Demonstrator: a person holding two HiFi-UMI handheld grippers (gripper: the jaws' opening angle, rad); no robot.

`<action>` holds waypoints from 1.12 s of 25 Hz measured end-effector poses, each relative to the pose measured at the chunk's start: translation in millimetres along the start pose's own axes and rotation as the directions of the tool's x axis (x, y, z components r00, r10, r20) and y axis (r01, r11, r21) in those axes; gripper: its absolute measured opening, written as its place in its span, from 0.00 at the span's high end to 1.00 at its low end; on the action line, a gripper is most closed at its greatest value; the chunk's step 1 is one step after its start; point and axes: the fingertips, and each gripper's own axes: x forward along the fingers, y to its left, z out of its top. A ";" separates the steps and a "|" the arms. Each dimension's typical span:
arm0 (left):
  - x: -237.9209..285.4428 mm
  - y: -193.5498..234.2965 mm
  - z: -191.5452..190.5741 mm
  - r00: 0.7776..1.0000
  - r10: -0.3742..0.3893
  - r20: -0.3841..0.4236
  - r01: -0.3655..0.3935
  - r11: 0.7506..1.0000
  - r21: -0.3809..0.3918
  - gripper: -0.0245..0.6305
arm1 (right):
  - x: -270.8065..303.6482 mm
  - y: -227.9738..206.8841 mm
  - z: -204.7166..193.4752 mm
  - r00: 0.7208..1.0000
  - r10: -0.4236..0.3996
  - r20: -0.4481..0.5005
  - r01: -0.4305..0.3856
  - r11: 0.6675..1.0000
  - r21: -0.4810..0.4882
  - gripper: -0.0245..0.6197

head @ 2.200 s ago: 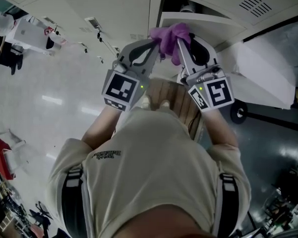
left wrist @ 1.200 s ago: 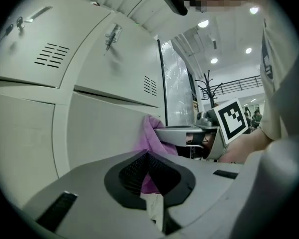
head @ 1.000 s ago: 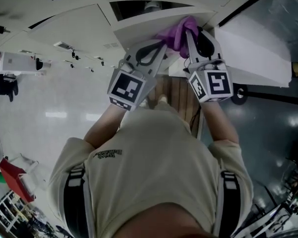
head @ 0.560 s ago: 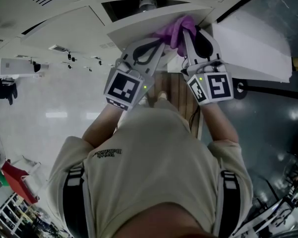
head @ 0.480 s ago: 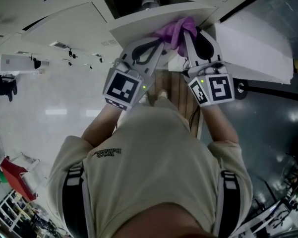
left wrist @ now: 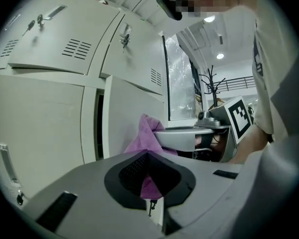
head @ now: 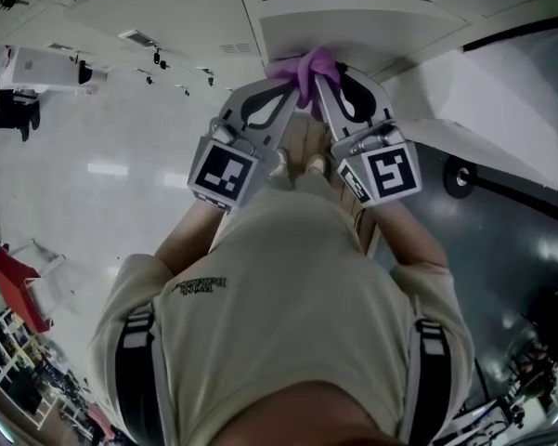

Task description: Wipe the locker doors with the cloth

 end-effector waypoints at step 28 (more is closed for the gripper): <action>52.4 -12.8 -30.5 0.995 -0.089 -0.045 0.091 0.995 0.031 0.96 | -12.3 -72.0 -49.0 0.967 -0.247 -0.067 0.249 0.968 0.029 0.89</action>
